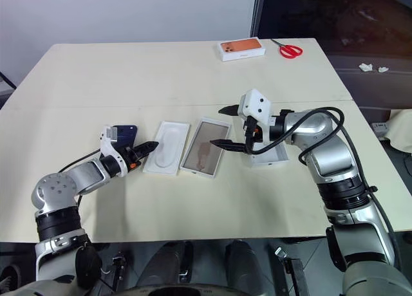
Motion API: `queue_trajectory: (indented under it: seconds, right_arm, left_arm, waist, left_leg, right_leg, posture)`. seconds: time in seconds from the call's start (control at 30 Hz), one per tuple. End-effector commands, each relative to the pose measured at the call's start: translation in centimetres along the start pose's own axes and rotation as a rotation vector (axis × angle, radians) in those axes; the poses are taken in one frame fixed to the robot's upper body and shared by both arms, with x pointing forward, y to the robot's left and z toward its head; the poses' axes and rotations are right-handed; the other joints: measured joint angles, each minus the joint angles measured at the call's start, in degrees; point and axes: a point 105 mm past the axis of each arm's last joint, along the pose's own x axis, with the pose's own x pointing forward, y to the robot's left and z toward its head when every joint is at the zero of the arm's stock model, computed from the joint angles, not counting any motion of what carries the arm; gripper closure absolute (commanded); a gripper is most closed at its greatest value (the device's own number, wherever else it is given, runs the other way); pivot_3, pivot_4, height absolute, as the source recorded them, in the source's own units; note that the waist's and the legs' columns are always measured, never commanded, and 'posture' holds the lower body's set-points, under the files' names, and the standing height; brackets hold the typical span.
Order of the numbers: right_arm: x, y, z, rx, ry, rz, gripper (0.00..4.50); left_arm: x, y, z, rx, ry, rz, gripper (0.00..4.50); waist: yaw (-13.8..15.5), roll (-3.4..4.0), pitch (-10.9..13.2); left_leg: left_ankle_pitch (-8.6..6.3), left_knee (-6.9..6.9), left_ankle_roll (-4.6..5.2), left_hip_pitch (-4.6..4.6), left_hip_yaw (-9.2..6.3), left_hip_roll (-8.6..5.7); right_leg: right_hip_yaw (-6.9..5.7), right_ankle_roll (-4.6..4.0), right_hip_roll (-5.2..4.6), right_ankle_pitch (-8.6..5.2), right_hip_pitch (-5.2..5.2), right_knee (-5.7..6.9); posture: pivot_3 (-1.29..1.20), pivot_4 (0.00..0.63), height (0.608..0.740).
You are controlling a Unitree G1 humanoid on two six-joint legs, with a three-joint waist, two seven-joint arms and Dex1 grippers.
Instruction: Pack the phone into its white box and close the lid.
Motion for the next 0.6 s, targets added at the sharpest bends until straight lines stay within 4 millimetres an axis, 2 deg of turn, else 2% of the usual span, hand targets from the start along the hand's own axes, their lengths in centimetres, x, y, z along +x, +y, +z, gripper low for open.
queue_trajectory:
  seconds: [0.03, 0.1, 0.17, 0.2, 0.23, 0.6]
  right_arm:
    - [-0.62, -0.28, 1.72, -0.058, -0.046, -0.023, 0.0]
    - [-0.62, -0.28, 1.72, -0.059, -0.046, -0.024, 0.0]
    - [-0.62, -0.28, 1.77, -0.06, -0.047, -0.025, 0.0]
    - [-0.62, -0.29, 1.79, -0.06, -0.047, -0.025, 0.0]
    - [-0.6, -0.29, 1.84, -0.061, -0.048, -0.025, 0.0]
    - [-0.46, -0.18, 1.82, -0.056, -0.05, -0.023, 0.0]
  left_arm:
    - [-0.24, 0.97, -0.77, -0.026, 0.019, 0.031, 3.41]
    - [-0.24, 1.01, -0.75, -0.035, 0.013, 0.03, 3.41]
    - [-0.26, 0.97, -0.71, -0.043, 0.009, 0.024, 3.96]
    - [-0.27, 0.96, -0.72, -0.042, 0.01, 0.024, 4.37]
    - [-0.29, 0.94, -0.74, -0.041, 0.013, 0.022, 4.44]
    - [-1.21, 0.09, -0.32, -0.089, -0.001, -0.021, 4.44]
  waist:
    - [0.0, 0.0, 0.0]
    - [0.0, 0.0, 0.0]
    - [0.0, 0.02, 0.0]
    - [0.0, 0.05, 0.0]
    - [0.0, 0.11, -0.1]
    - [-0.1, 0.12, -0.1]
  left_leg:
    - [0.0, 0.0, 0.0, 0.0, 0.0, 0.0]
    - [0.0, 0.0, 0.0, 0.0, 0.0, 0.0]
    - [0.0, 0.0, 0.0, 0.0, 0.0, 0.0]
    - [0.0, 0.0, 0.0, 0.01, 0.0, 0.0]
    - [0.0, 0.0, -0.01, 0.02, 0.0, 0.0]
    - [0.0, -0.02, -0.01, 0.04, 0.0, 0.0]
  right_leg:
    - [0.0, 0.0, 0.0, 0.0, 0.0, 0.0]
    - [0.0, 0.0, 0.0, 0.0, 0.0, 0.0]
    - [0.01, 0.0, 0.0, 0.0, 0.0, 0.0]
    - [0.0, 0.0, 0.0, 0.0, 0.0, 0.0]
    - [0.0, 0.0, 0.0, 0.0, 0.02, 0.0]
    - [0.02, 0.0, 0.01, 0.0, 0.02, 0.0]
  posture:
    - [0.0, 0.15, 0.74]
    - [0.0, 0.15, 0.74]
    - [0.0, 0.15, 0.74]
    - [0.0, 0.15, 0.74]
    - [0.0, 0.15, 0.74]
    - [0.0, 0.15, 0.74]
